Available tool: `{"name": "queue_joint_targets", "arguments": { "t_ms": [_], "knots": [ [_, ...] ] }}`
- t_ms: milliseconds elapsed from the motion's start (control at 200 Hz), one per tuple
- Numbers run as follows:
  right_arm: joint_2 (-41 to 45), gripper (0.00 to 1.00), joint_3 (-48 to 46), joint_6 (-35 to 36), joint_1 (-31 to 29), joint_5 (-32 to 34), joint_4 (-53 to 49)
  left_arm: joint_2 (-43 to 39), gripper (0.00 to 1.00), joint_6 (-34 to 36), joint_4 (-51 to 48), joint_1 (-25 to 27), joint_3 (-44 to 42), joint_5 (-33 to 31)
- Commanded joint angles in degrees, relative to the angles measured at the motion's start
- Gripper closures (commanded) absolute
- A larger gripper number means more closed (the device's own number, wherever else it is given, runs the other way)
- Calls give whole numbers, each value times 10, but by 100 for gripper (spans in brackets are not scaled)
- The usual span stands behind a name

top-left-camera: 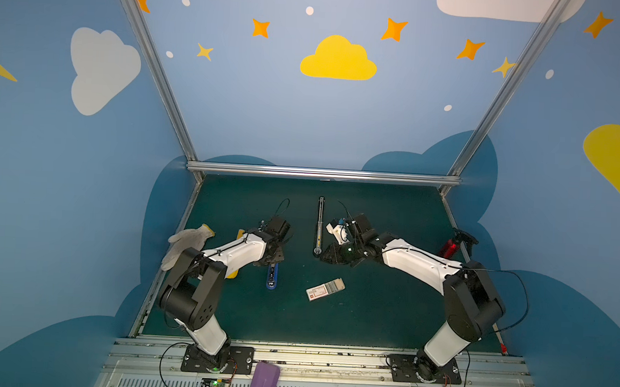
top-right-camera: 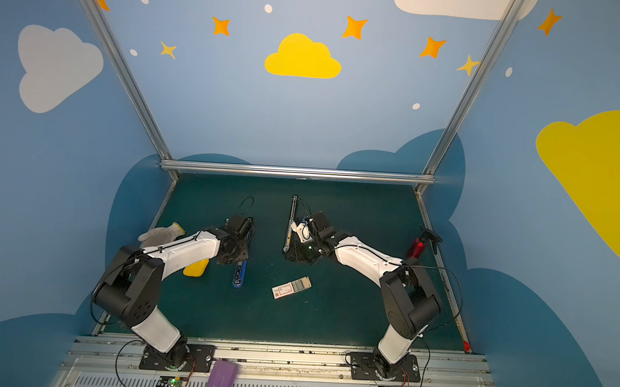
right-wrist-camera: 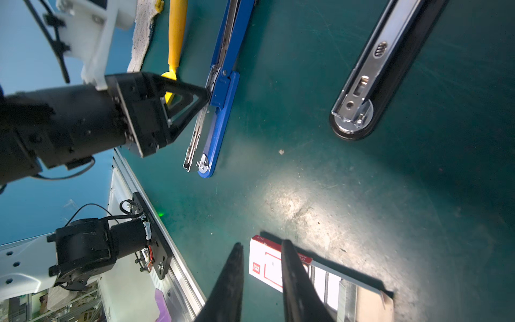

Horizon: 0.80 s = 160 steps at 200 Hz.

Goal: Load the staples into the stapler

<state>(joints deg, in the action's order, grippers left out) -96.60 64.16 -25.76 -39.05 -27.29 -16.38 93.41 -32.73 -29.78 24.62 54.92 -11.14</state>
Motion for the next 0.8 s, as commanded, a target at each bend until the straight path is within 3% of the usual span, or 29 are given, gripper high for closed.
{"name": "queue_joint_targets", "arguments": {
  "t_ms": [0, 365, 576, 796],
  "knots": [
    [12, 75, -4, -2, 3, -7, 6, -21, 60, -21, -65, 16, -44, 15],
    [8, 75, -3, -7, 3, -12, 9, -103, 59, -80, -145, 67, -83, 0],
    [3, 74, 2, -6, 3, -17, 7, -167, 43, -85, -155, 68, -46, -27],
    [-24, 65, 31, -3, 3, -27, -12, -84, 33, -24, -95, 20, 32, -9]
  ]
}}
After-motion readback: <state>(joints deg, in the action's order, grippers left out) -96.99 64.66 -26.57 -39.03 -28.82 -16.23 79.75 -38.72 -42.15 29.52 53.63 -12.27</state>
